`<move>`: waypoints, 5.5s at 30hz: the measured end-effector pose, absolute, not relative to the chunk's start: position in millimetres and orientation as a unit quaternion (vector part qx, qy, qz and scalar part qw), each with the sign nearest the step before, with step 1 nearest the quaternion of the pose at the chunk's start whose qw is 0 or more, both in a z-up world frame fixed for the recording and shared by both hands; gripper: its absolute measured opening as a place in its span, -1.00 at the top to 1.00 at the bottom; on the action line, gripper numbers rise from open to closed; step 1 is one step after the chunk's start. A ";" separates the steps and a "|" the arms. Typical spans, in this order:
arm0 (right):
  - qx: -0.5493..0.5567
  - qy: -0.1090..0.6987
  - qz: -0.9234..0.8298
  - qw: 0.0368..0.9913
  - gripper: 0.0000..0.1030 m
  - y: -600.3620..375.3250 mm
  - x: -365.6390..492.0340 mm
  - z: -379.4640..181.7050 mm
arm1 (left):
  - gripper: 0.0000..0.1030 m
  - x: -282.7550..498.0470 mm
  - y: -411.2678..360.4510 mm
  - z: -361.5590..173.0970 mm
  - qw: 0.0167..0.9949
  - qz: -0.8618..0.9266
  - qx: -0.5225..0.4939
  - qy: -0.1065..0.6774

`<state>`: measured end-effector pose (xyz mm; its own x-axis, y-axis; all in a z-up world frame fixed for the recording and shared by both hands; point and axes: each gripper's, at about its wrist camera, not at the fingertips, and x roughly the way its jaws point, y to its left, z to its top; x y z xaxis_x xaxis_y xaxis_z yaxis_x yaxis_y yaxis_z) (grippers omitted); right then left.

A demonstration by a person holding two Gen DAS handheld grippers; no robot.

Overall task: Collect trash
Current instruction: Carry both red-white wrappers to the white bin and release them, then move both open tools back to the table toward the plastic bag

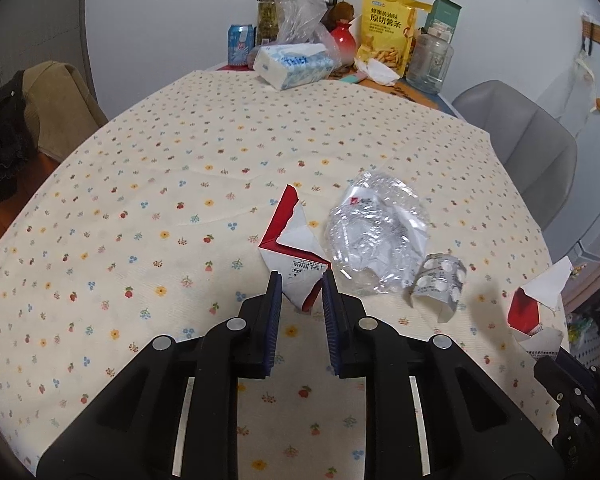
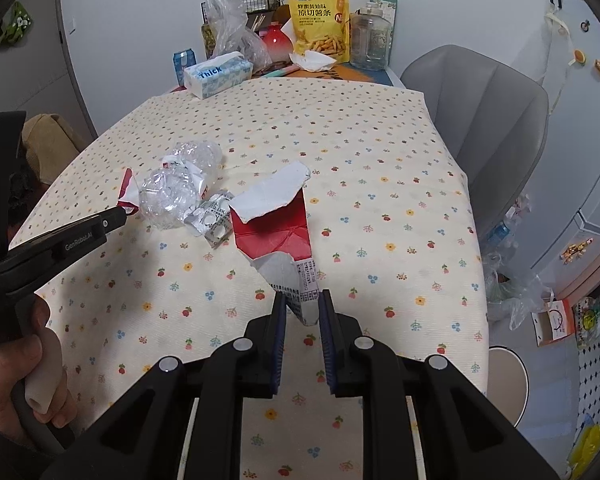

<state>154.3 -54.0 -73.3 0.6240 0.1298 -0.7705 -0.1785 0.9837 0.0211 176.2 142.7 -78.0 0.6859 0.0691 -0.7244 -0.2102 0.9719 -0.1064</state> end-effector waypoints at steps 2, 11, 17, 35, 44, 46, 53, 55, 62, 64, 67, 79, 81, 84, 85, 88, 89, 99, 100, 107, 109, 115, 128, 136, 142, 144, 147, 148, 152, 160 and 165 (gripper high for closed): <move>-0.022 0.419 0.084 0.904 0.67 -61.2 150.9 -68.3 | 0.60 172.9 135.7 -70.5 0.918 0.076 -0.084 0.381; 0.006 0.400 0.071 0.914 0.67 -102.7 136.4 -49.8 | 0.60 159.6 92.6 -41.8 0.932 0.053 -0.070 0.352; 0.019 0.395 0.046 0.917 0.67 -135.0 131.5 -44.1 | 0.60 159.1 57.5 -40.2 0.934 0.028 -0.058 0.351; 0.054 0.386 -0.032 0.920 0.67 -225.4 116.1 -37.4 | 0.60 171.0 -44.5 -33.3 0.936 -0.052 -0.014 0.349; 0.073 0.383 -0.072 0.918 0.67 -271.7 110.3 -36.5 | 0.60 178.4 -97.0 -31.1 0.933 -0.092 0.006 0.348; 0.079 0.382 -0.083 0.917 0.67 -285.2 107.7 -37.5 | 0.60 179.1 -110.4 -31.0 0.932 -0.102 0.012 0.349; 0.105 0.383 -0.113 0.911 0.66 -326.0 100.3 -44.8 | 0.60 180.2 -160.5 -31.8 0.925 -0.136 0.041 0.352; 0.112 0.383 -0.121 0.909 0.66 -336.8 98.4 -47.3 | 0.60 180.7 -173.7 -32.8 0.923 -0.144 0.048 0.353; 0.143 0.388 -0.151 0.898 0.66 -381.7 91.3 -62.8 | 0.60 180.3 -222.5 -40.5 0.913 -0.174 0.077 0.362; 0.151 0.389 -0.156 0.895 0.66 -392.3 89.0 -68.0 | 0.60 180.1 -233.8 -42.9 0.910 -0.181 0.085 0.364; 0.163 0.392 -0.165 0.890 0.67 -408.5 85.5 -77.5 | 0.60 181.6 -251.2 -46.9 0.905 -0.190 0.097 0.368; 0.207 0.408 -0.197 0.867 0.81 -465.6 75.6 -121.4 | 0.60 180.2 -305.4 -75.4 0.885 -0.213 0.135 0.391; 0.215 0.409 -0.204 0.863 0.78 -472.8 72.3 -126.2 | 0.60 180.4 -314.4 -79.7 0.881 -0.219 0.139 0.395; 0.220 0.410 -0.212 0.859 0.49 -479.6 66.3 -130.6 | 0.60 178.6 -330.5 -85.3 0.874 -0.233 0.147 0.400; 0.221 0.409 -0.216 0.859 0.40 -482.1 63.6 -130.7 | 0.60 177.4 -336.3 -87.1 0.872 -0.238 0.150 0.401; 0.229 0.404 -0.227 0.856 0.28 -490.9 51.0 -130.0 | 0.60 173.4 -352.3 -94.7 0.863 -0.256 0.156 0.407; 0.230 0.403 -0.231 0.855 0.23 -493.3 47.9 -128.8 | 0.60 172.4 -356.9 -96.5 0.860 -0.262 0.157 0.410; 0.236 0.391 -0.286 0.842 -0.03 -529.7 10.7 -126.7 | 0.17 142.7 -411.7 -104.3 0.821 -0.351 0.168 0.418; 0.237 0.391 -0.288 0.842 -0.03 -531.5 9.1 -127.2 | -0.28 141.0 -412.8 -103.4 0.821 -0.352 0.171 0.415; 0.235 0.383 -0.278 0.849 -0.05 -528.7 6.3 -122.5 | -0.72 140.1 -397.4 -84.9 0.845 -0.328 0.170 0.387; 0.233 0.379 -0.276 0.852 -0.10 -523.8 6.6 -119.5 | -0.75 141.4 -384.7 -76.2 0.862 -0.302 0.165 0.371; 0.213 0.368 -0.261 0.867 -0.36 -501.2 8.5 -103.3 | -0.83 147.7 -346.5 -55.2 0.882 -0.270 0.143 0.358; 0.164 0.346 -0.213 0.899 -0.65 -429.5 30.4 -57.7 | -0.88 148.7 -247.6 -15.7 0.918 -0.212 0.083 0.325; 0.125 0.339 -0.178 0.916 -0.70 -376.3 50.4 -31.5 | -0.88 153.1 -183.5 -3.0 0.932 -0.174 0.041 0.314; 0.097 0.335 -0.151 0.925 -0.71 -338.6 63.5 -16.8 | -0.88 155.2 -131.8 5.6 0.942 -0.144 0.005 0.302; 0.089 0.334 -0.143 0.927 -0.71 -325.2 67.9 -12.7 | -0.88 154.6 -118.8 6.9 0.944 -0.135 -0.002 0.300; 0.078 0.333 -0.129 0.931 -0.72 -303.1 73.4 -7.4 | -0.88 154.1 -95.7 7.0 0.946 -0.123 -0.016 0.300; 0.074 0.332 -0.124 0.932 -0.72 -295.1 75.7 -5.4 | -0.88 155.7 -89.4 6.9 0.946 -0.118 -0.020 0.300; 0.059 0.330 -0.103 0.936 -0.75 -266.1 84.6 -0.2 | -0.88 153.7 -57.1 5.1 0.949 -0.096 -0.036 0.299; 0.033 0.337 -0.050 0.940 -0.78 -205.5 104.1 -0.6 | -0.88 147.4 9.5 0.2 0.952 -0.044 -0.062 0.297; 0.016 0.343 -0.013 0.939 -0.78 -162.9 114.0 -5.5 | -0.88 142.5 56.0 -5.9 0.950 -0.006 -0.082 0.300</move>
<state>114.0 -162.9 -5.5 0.7645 -0.0144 -0.6445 0.0359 0.9992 0.0203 142.5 56.0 -5.9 0.8200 -0.0606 -0.5692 -0.0374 0.9866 -0.1589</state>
